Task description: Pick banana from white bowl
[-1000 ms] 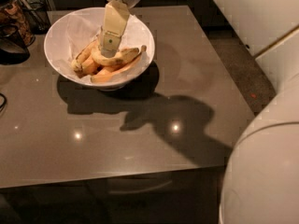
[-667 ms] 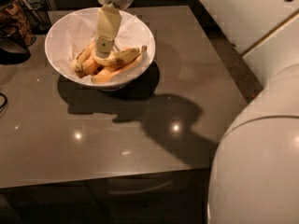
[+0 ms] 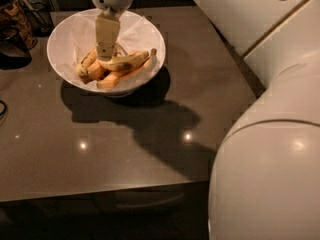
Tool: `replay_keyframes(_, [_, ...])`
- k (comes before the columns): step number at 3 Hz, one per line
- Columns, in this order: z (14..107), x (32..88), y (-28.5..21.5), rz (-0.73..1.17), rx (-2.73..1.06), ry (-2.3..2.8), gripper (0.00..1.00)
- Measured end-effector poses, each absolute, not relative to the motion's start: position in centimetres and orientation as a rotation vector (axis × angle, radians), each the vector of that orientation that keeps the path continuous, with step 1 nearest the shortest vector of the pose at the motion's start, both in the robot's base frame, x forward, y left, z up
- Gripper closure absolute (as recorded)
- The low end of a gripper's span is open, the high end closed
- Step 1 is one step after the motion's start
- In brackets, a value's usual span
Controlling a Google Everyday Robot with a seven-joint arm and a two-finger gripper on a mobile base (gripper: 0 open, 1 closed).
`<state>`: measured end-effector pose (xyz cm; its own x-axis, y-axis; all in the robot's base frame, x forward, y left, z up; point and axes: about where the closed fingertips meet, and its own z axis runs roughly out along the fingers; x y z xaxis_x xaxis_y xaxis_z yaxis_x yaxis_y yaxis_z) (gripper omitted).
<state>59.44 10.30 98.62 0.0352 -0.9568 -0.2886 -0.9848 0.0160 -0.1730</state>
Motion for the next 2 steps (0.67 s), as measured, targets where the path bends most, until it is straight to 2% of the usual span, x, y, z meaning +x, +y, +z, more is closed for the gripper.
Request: replay_keyframes(2, [97.36, 60.54, 11.08, 0.04, -1.994, 2.065, 0.34])
